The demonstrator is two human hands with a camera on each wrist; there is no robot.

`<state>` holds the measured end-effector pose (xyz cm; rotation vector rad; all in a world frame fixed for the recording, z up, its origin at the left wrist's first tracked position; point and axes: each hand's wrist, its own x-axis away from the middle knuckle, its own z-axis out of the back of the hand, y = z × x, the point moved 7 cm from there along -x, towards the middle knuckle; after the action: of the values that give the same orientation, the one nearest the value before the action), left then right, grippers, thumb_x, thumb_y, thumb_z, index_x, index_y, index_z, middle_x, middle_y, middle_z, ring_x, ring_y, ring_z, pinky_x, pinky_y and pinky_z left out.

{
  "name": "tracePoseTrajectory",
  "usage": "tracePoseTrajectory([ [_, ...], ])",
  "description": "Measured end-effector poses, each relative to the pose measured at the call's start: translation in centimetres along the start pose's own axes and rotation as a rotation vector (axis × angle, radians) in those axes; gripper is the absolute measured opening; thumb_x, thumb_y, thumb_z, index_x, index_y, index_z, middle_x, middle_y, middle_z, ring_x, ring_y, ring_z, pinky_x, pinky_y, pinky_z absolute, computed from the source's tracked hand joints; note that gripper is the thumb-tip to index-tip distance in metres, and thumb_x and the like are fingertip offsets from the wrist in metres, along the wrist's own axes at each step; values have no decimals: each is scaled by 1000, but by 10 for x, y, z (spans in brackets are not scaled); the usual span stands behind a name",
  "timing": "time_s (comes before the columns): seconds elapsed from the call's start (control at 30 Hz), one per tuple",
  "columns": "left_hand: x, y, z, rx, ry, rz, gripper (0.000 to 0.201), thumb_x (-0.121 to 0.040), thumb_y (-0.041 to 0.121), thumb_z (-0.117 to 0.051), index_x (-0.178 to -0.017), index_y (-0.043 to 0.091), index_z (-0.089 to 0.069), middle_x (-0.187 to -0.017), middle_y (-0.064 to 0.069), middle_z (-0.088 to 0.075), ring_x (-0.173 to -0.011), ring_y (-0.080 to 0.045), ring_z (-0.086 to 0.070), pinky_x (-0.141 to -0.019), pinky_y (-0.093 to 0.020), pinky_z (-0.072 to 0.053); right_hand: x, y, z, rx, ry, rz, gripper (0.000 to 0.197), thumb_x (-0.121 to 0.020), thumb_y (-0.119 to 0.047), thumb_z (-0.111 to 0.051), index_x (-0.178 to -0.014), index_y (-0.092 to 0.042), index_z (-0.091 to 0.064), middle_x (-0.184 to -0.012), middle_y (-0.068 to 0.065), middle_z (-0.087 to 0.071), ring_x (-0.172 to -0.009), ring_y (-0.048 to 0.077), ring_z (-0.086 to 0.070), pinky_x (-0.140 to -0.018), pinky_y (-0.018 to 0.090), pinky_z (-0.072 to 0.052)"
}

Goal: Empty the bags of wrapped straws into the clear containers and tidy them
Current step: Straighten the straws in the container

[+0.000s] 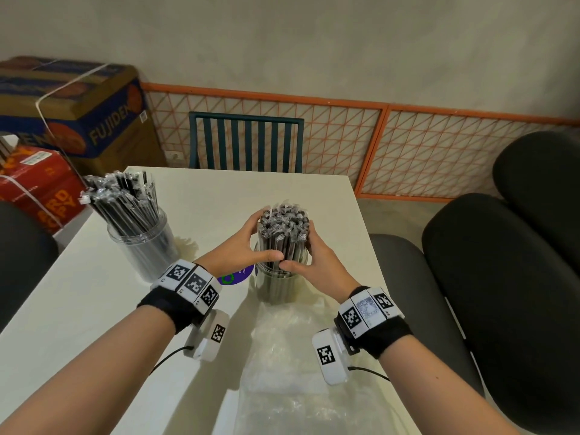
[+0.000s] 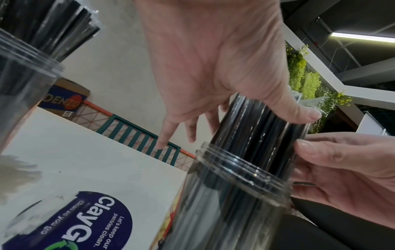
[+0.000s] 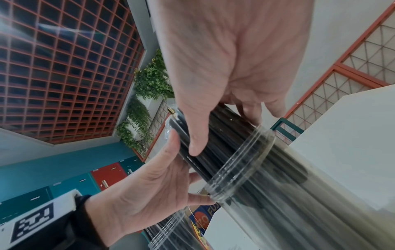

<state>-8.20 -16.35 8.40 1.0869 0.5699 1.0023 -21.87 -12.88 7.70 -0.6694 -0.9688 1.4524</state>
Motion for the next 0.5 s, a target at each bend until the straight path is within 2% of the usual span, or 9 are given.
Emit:
tracePoseTrajectory([
  [0.07, 0, 1, -2, -12, -2, 9, 101, -65, 43, -69, -146, 27, -11, -132, 18, -33, -122, 0, -35, -79, 4, -33, 0, 0, 0, -6, 5, 3, 105, -80, -28, -72, -151, -14, 4, -154, 2, -30, -141, 16, -29, -116, 36, -27],
  [0.13, -1, 1, -5, -24, 0, 16, 87, -78, 30, -68, -145, 25, -13, -131, 17, -35, -121, 0, -36, -78, 6, -33, 0, 0, 0, -20, 15, 14, 102, -81, -28, -71, -151, -15, 1, -153, 2, -32, -141, 17, -31, -116, 40, -29],
  [0.23, -1, 3, -4, -54, 9, 26, 74, -87, 24, -61, -145, 24, -15, -131, 17, -35, -119, 1, -36, -74, 9, -32, 0, -5, 3, -43, 35, 21, 95, -85, -26, -67, -151, -17, 1, -156, 1, -25, -143, 16, -25, -118, 35, -23],
  [0.3, 1, 3, -3, -48, 16, 36, 75, -86, 22, -62, -145, 23, -16, -132, 16, -36, -120, 0, -36, -80, 5, -32, -1, -6, 6, -56, 37, 15, 95, -86, -26, -66, -151, -17, 3, -158, 1, -20, -145, 16, -20, -119, 33, -20],
  [0.33, 1, 2, -3, -42, 19, 43, 77, -85, 23, -63, -145, 22, -15, -135, 13, -36, -121, -2, -37, -87, 0, -32, -1, -5, 6, -52, 32, 14, 97, -85, -25, -67, -150, -16, 4, -158, 1, -19, -146, 16, -19, -119, 33, -20],
  [0.4, 3, 0, -1, -30, 35, 63, 82, -82, 24, -67, -146, 23, -14, -142, 7, -36, -125, -6, -36, -100, -19, -31, 0, -2, 6, -40, 24, 14, 102, -82, -24, -70, -150, -15, 5, -158, 2, -18, -145, 16, -19, -119, 34, -21],
  [0.5, 6, -5, 2, -25, 53, 99, 90, -78, 31, -71, -146, 28, -11, -151, 2, -29, -136, -17, -31, -110, -34, -29, 2, 5, 8, -35, 12, -7, 107, -79, -25, -73, -150, -14, 6, -159, 3, -17, -146, 17, -18, -119, 35, -21],
])
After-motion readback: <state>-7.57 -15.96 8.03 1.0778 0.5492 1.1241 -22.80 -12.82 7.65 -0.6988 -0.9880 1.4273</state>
